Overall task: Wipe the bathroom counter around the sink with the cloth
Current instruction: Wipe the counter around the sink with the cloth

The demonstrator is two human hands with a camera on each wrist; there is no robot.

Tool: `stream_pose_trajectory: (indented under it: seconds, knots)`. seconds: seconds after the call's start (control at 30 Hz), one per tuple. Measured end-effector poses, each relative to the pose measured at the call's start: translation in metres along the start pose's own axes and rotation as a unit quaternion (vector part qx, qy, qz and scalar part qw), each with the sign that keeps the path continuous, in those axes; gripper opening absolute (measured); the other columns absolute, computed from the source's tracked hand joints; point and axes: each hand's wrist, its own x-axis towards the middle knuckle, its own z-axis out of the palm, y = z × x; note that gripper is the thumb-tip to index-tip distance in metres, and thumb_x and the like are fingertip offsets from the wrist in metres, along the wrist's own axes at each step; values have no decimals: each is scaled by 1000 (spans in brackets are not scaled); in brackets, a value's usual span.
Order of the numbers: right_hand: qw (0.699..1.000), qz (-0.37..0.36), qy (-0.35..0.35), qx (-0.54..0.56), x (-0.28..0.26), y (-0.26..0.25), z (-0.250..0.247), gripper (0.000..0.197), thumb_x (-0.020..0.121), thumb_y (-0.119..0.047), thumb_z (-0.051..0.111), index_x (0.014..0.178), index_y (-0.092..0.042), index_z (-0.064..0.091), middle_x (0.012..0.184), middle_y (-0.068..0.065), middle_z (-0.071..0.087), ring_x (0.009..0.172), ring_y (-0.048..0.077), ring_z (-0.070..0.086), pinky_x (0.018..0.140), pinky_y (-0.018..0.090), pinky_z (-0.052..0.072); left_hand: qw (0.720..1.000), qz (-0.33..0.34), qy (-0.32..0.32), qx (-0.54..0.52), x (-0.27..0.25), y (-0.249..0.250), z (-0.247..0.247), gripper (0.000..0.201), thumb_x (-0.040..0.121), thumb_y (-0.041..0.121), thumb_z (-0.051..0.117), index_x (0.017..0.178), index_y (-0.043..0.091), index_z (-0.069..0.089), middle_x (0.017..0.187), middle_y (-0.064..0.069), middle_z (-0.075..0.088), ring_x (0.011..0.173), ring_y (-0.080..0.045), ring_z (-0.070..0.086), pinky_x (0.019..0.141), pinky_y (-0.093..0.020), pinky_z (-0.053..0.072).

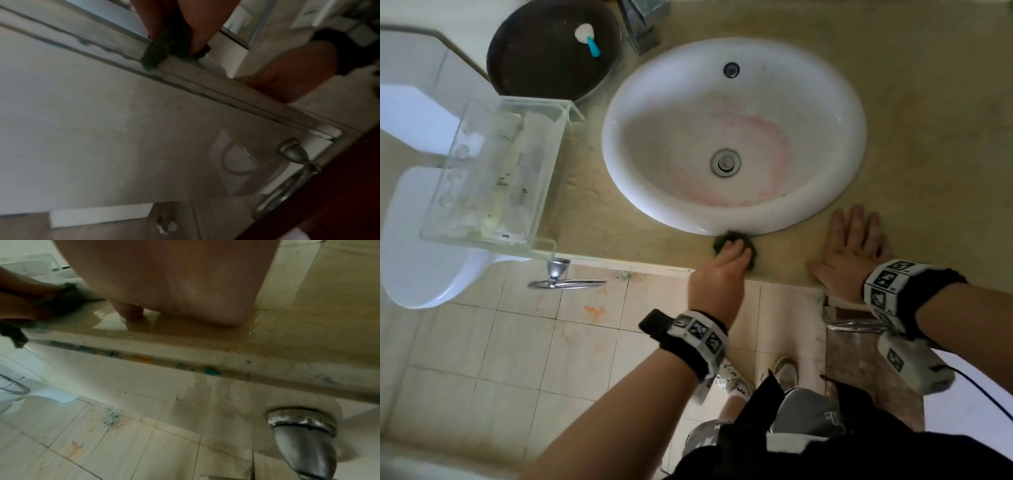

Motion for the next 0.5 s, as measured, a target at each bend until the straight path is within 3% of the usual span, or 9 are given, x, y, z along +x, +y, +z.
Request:
stream_pose_trajectory:
  seconds: [0.1, 0.2, 0.27, 0.33, 0.37, 0.43, 0.5]
  knots:
    - [1000, -1, 14, -1, 1, -1, 2, 95, 88, -48, 45, 147, -16, -21, 152, 12, -31, 140, 36, -27, 114, 50, -7, 993, 100, -63, -28, 5, 32, 24, 29, 73, 1, 74, 96, 18, 76, 111, -1, 71, 102, -16, 68, 71, -36, 61]
    - [1000, -1, 23, -8, 2, -1, 3, 92, 88, -41, 44, 147, -15, -22, 152, 12, -31, 140, 37, -26, 115, 51, -6, 975, 182, -114, -49, 5, 37, 21, 32, 66, -2, 76, 90, 19, 78, 105, 3, 73, 96, -14, 70, 61, -31, 60]
    - [1000, -9, 5, -4, 3, 1, 2, 93, 88, -50, 41, 145, -16, -25, 151, 11, -34, 139, 36, -28, 115, 51, -8, 963, 232, -127, -52, -5, 22, 0, 35, 62, -5, 79, 88, 18, 78, 103, 3, 74, 89, -13, 71, 63, -27, 59]
    - [1000, -14, 2, 1, 3, 3, 1, 95, 87, -53, 41, 145, -17, -24, 151, 11, -33, 140, 36, -28, 114, 51, -8, 963, 241, -93, -70, -15, -2, -26, 34, 65, -9, 77, 90, 13, 77, 103, 0, 74, 90, -13, 70, 73, -26, 57]
    - [1000, -16, 3, 4, 2, 3, 2, 95, 86, -53, 41, 146, -17, -23, 152, 11, -33, 140, 36, -27, 115, 51, -8, 974, 190, -70, -100, -18, -13, -42, 32, 70, -9, 74, 94, 12, 77, 105, 0, 73, 92, -12, 69, 77, -29, 57]
    - [1000, -15, 6, 8, 1, 3, 2, 95, 87, -53, 41, 146, -17, -23, 152, 11, -32, 140, 36, -27, 115, 51, -8, 981, -16, -22, -193, -13, -33, -73, 34, 78, -4, 70, 104, 16, 74, 107, 2, 72, 94, -10, 69, 85, -33, 56]
    - [1000, -12, 7, 7, -1, 3, 1, 94, 88, -53, 41, 147, -16, -22, 152, 12, -32, 140, 36, -27, 115, 50, -9, 946, -188, 37, -262, 0, -52, -95, 44, 82, -3, 64, 116, 24, 66, 108, 3, 71, 92, -11, 67, 90, -35, 53]
